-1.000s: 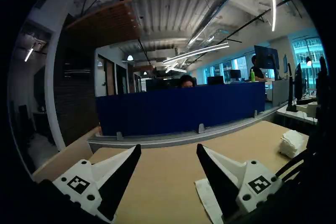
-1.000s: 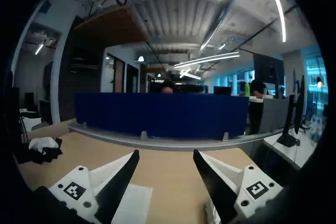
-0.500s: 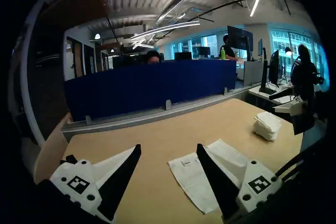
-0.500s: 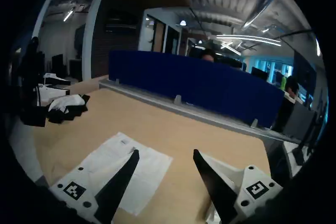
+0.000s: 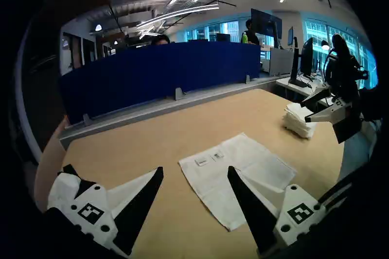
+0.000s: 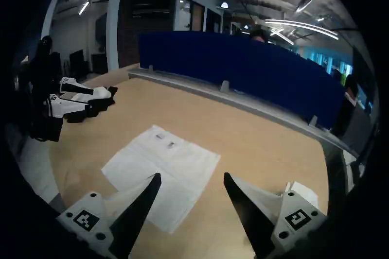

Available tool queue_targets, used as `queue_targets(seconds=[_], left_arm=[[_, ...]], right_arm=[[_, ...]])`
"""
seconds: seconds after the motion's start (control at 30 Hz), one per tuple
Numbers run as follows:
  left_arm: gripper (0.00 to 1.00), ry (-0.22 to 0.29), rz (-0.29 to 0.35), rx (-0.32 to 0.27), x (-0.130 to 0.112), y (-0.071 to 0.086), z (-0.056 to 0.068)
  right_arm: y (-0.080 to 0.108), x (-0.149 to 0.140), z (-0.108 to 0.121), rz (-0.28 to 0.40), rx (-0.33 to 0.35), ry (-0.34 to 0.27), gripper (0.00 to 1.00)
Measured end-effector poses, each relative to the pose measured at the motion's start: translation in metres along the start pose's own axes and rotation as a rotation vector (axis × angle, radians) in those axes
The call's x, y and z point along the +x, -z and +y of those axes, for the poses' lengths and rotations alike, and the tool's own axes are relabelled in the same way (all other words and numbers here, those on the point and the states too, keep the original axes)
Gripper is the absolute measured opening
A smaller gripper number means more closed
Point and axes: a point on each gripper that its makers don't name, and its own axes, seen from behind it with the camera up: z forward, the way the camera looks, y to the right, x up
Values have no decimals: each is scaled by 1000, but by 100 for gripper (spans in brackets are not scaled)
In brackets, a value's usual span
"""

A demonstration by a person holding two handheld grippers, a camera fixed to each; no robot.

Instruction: Fold towel

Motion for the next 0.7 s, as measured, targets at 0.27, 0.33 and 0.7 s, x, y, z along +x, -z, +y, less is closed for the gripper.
queue_targets(seconds=[0.27,0.33,0.7], left_arm=[[99,14,-96,-36,-55,-13,19],[99,17,-117,-48,-67,-15,24],[98,27,-225,-93,-119,-26,45]], right_arm=[[-20,-56,-17,-101,35,-20,100],[-25,-69,-20,-123,40,-20,100],[-41,-129,-38,-229,70,-20,100]])
